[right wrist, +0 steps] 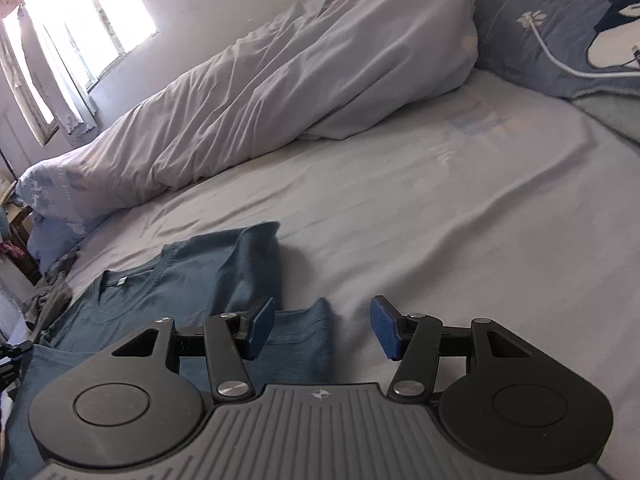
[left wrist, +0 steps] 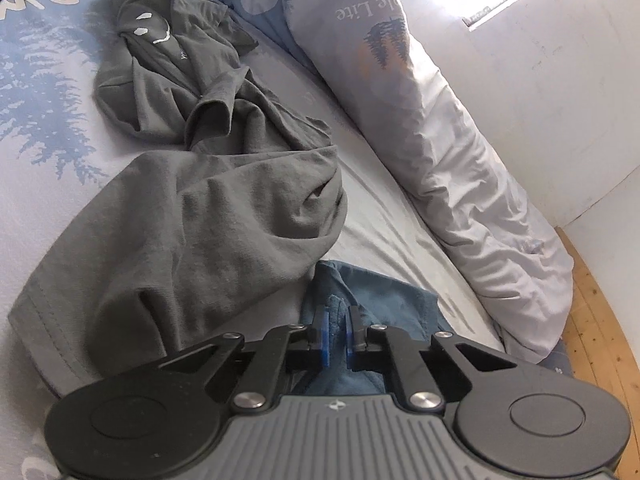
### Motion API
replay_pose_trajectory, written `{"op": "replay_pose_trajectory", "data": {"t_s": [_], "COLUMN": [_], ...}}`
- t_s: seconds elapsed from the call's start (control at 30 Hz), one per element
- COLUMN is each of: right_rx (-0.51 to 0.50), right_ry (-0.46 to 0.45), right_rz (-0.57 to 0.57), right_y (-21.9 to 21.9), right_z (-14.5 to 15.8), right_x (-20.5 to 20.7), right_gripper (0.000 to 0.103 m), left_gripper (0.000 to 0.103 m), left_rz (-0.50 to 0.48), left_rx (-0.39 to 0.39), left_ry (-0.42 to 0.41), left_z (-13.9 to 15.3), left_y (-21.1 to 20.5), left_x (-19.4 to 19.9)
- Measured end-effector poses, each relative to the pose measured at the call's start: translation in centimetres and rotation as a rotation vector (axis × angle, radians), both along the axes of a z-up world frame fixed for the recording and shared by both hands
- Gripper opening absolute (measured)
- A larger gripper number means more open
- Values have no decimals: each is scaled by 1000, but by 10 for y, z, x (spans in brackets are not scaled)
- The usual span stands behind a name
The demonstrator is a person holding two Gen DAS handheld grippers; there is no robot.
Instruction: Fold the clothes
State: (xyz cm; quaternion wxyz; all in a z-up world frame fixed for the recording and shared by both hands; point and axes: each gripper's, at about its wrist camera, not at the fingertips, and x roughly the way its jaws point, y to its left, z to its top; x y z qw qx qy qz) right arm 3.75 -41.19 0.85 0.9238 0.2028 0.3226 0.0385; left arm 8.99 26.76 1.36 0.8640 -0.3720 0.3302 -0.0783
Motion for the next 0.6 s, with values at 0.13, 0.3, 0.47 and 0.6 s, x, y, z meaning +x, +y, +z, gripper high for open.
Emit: {"op": "replay_pose_trajectory", "data": {"t_s": [0.13, 0.3, 0.47, 0.6], "right_rx": [49, 65, 7, -34], "right_ry": [18, 42, 40, 31], "right_rz": [-51, -10, 39, 67], "right_y": [-15, -13, 2, 12], "right_z": [-2, -6, -6, -9], "right_x": [-2, 1, 4, 6], "right_gripper": [59, 60, 61, 56], "left_gripper": [5, 5, 5, 5], "left_rz": [-1, -2, -2, -5], "left_rx": [7, 5, 9, 11], "left_ry": [-2, -6, -8, -13], "left_z": [1, 0, 1, 1], "left_y": [0, 0, 0, 1], "left_x": [-1, -2, -2, -2]}}
